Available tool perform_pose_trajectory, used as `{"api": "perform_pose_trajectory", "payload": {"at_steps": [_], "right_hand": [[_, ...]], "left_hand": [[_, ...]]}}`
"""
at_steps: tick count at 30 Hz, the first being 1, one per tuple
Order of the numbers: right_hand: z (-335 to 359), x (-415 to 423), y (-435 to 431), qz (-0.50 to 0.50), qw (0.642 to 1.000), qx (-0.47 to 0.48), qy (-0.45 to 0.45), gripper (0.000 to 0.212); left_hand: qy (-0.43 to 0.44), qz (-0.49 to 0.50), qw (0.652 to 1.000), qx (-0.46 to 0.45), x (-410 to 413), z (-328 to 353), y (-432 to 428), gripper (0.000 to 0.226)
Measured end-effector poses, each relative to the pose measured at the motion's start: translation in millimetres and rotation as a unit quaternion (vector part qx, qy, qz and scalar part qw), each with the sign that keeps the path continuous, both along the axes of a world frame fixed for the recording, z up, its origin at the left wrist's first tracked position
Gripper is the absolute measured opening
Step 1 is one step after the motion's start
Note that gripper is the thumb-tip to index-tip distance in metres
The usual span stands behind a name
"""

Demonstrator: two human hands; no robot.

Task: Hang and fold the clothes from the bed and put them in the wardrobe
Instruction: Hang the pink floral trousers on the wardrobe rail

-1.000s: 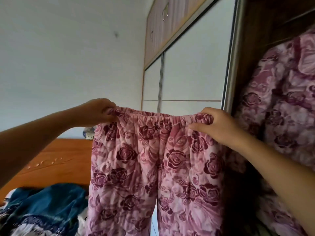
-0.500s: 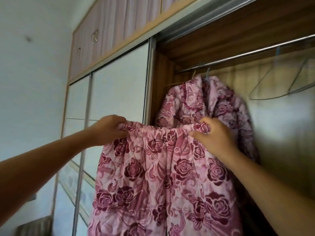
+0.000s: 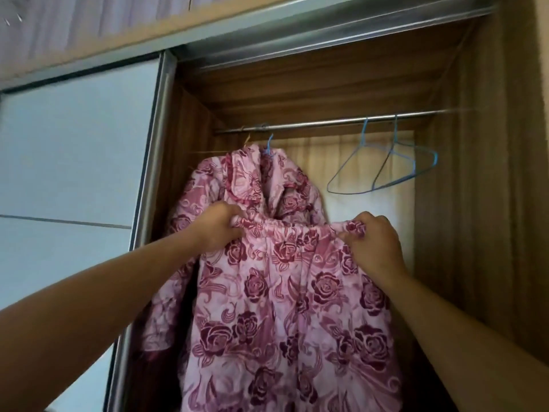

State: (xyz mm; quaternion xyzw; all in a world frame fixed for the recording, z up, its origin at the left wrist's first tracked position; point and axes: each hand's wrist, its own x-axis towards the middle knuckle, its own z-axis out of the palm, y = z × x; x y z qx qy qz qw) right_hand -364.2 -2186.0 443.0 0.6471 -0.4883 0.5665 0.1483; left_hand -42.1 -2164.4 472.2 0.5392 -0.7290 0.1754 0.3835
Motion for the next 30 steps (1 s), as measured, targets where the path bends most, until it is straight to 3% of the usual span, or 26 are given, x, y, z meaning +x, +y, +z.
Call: {"api": "perform_pose_trajectory", "payload": {"at_steps": [6,12,16,20,23,26,28,30], "right_hand": [[-6,-22,-43,-0.07,0.997,0.032,0.015,0.028],[-58,-36,-87,-0.125,0.985,0.106,0.046,0.031],[-121,-41,-108,-0.13,0.974,0.183,0.034,0.036],[-197,-38,-124,-0.107,0.953,0.282,0.013,0.038],[-252,-33,-128,-0.086,0.94,0.331,-0.008,0.042],[-299,-27,-138,-0.096,0.92,0.377,0.039,0.048],[-321,-21,-143,-0.092,0.901,0.417,0.076,0.032],[-337,-13,-145,-0.069,0.876,0.467,0.097,0.045]], "left_hand": [[0.001,-0.062,0.998,0.016,-21,-9,-82,0.04],[-0.006,-0.113,0.99,0.08,-37,-56,-158,0.034],[-0.025,-0.129,0.986,0.104,-44,-118,-198,0.033],[-0.042,-0.175,0.965,0.188,-41,-195,-229,0.009],[-0.02,-0.168,0.947,0.274,-39,-251,-246,0.019],[-0.003,-0.159,0.945,0.285,-35,-305,-258,0.05],[-0.024,-0.151,0.929,0.337,-35,-330,-255,0.038],[-0.031,-0.139,0.912,0.385,-35,-348,-252,0.02]]}}
